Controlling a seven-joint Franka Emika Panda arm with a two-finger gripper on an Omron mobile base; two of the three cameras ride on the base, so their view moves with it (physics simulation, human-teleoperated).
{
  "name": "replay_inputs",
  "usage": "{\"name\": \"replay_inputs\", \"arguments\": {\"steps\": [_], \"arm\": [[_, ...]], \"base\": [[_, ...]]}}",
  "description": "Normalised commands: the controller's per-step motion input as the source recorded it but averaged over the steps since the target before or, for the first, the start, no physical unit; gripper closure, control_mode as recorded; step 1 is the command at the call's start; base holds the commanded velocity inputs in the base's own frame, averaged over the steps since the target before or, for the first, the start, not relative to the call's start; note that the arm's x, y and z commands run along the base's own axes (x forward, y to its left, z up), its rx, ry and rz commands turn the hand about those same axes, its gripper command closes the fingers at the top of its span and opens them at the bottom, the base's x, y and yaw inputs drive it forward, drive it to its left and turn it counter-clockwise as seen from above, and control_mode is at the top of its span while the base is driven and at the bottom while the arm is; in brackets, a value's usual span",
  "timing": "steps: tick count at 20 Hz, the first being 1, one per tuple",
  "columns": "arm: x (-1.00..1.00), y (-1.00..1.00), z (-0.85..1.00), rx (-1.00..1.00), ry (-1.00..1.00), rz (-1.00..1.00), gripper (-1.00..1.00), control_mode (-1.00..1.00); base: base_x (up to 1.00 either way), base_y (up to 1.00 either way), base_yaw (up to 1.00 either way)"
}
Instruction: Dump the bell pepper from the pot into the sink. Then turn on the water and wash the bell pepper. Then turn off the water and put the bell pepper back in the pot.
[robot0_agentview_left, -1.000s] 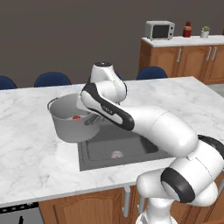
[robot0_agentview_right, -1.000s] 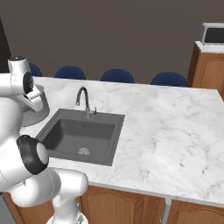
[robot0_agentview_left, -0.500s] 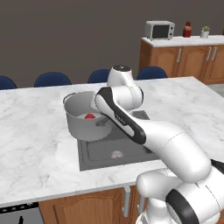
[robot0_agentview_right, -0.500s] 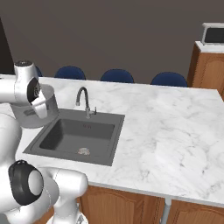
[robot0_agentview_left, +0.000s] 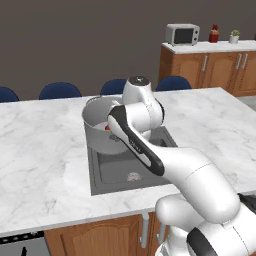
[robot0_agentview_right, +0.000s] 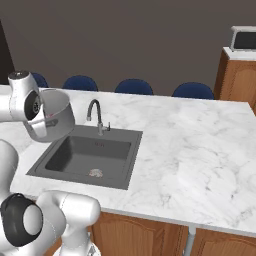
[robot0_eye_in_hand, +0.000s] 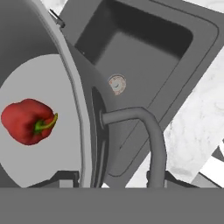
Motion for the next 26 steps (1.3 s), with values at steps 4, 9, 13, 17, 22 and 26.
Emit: {"name": "replay_inputs", "arguments": {"steps": [4,9,13,17,22,26], "arm": [[0.0,0.0,0.24,0.07,0.0,-0.21,1.0,-1.0],[0.0,0.0,0.08,0.1,0.0,-0.07,1.0,-1.0],[0.14,0.0,0.0,0.17,0.0,0.01,1.0,-1.0],[0.14,0.0,0.0,0.21,0.0,0.01,1.0,-1.0],[0.18,0.06,0.08,0.23,0.0,0.0,1.0,-1.0],[0.2,0.27,0.14,0.21,0.0,0.0,1.0,-1.0]], "base": [[0.0,0.0,0.0],[0.0,0.0,0.0],[0.0,0.0,0.0],[0.0,0.0,0.0],[0.0,0.0,0.0],[0.0,0.0,0.0]]}}
